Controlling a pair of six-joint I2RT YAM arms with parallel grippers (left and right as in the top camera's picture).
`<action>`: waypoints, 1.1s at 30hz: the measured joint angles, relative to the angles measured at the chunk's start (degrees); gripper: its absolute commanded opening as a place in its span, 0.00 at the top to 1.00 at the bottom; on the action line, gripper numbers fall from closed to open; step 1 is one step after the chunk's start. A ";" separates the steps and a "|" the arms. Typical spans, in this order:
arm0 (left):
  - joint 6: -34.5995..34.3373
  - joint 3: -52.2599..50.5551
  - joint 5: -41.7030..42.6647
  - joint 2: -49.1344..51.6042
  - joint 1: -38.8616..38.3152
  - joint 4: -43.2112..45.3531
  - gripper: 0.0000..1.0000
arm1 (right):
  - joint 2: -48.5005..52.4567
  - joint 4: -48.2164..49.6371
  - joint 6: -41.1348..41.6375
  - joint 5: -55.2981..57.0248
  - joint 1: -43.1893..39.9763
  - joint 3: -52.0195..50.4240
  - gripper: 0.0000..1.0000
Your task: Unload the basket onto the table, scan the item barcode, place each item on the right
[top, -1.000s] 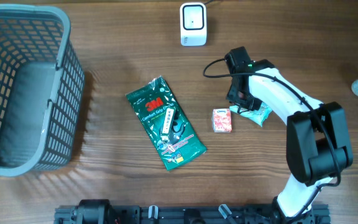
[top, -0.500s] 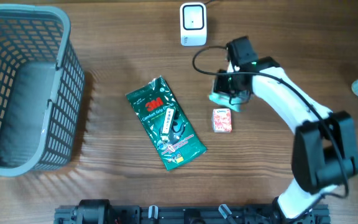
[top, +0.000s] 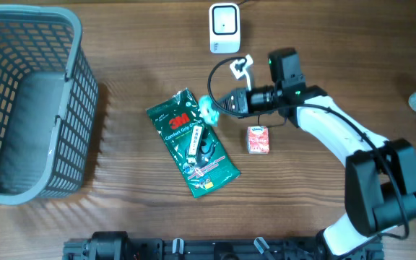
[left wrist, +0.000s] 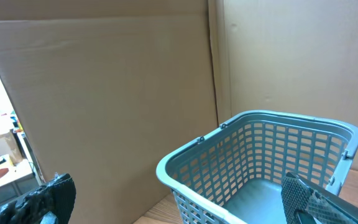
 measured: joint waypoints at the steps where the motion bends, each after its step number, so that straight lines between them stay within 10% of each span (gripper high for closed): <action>1: 0.00 0.00 0.00 0.00 0.00 0.00 0.00 | 0.52 0.22 0.39 -0.63 0.00 -0.90 0.96; 23: 0.00 0.00 0.00 0.00 0.00 0.00 0.00 | 11.69 0.24 7.08 -9.20 -5.09 -2.43 0.95; 28: 0.00 0.00 0.00 0.00 0.00 0.00 0.00 | 12.52 -1.57 6.16 -5.33 -11.93 -2.45 0.67; 30: 0.00 0.00 0.00 0.00 0.00 0.00 0.00 | 12.52 -1.70 5.64 -3.50 -13.49 -2.43 0.33; 31: 0.02 0.00 0.00 0.00 0.00 0.00 0.00 | 12.52 -1.92 5.51 -2.43 -13.90 -2.43 0.00; 33: 0.00 0.00 0.00 0.00 0.00 0.00 0.00 | 12.52 -2.27 5.22 -0.11 -13.94 -2.43 0.01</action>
